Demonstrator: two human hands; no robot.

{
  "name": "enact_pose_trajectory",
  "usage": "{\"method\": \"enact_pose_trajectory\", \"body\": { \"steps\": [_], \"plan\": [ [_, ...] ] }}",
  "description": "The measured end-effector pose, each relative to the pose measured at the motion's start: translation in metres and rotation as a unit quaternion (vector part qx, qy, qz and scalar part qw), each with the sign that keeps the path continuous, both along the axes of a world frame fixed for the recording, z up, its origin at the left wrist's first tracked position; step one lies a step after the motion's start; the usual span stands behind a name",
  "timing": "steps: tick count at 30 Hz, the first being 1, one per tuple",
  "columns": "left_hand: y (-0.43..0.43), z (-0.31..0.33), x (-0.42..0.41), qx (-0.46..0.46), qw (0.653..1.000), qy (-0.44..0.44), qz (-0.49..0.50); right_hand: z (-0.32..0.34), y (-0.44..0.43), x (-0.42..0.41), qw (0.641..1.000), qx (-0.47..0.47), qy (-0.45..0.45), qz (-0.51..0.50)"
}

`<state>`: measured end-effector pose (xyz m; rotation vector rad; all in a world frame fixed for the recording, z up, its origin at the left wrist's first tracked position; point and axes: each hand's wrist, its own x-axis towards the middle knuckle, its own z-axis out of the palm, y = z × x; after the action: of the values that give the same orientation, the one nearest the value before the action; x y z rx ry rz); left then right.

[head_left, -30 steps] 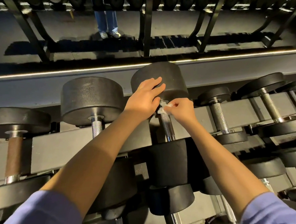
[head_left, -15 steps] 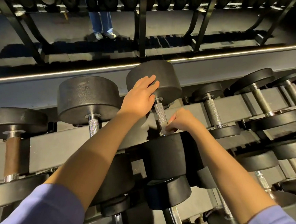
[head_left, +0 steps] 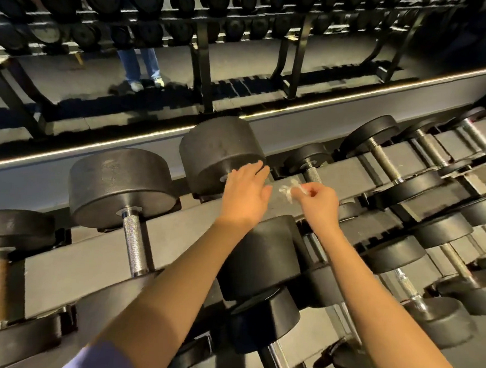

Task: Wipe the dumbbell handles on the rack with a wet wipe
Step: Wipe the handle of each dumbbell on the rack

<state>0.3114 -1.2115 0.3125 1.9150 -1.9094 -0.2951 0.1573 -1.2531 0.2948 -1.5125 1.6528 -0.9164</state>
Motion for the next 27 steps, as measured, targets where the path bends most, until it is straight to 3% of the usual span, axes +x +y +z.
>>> {"method": "enact_pose_trajectory", "body": {
  "steps": [4,7,11,16,27],
  "plan": [
    [-0.001,-0.012,-0.051,0.039,0.998,-0.003,-0.048,-0.008,-0.016,-0.043,0.999,-0.003,0.019,-0.033],
    [0.0,-0.022,-0.064,0.052,0.993,-0.094,-0.046,-0.022,-0.032,-0.068,0.999,0.0,0.021,-0.036],
    [0.001,-0.019,-0.067,0.047,0.987,-0.151,-0.036,-0.03,-0.047,-0.088,1.0,0.025,-0.007,-0.001],
    [-0.007,-0.02,-0.084,0.112,0.964,-0.236,-0.051,-0.035,-0.066,-0.109,0.998,0.027,-0.024,0.054],
    [-0.013,-0.024,-0.084,0.139,0.952,-0.264,-0.07,-0.055,-0.125,-0.086,0.997,-0.013,0.055,0.059]
  ]
}}
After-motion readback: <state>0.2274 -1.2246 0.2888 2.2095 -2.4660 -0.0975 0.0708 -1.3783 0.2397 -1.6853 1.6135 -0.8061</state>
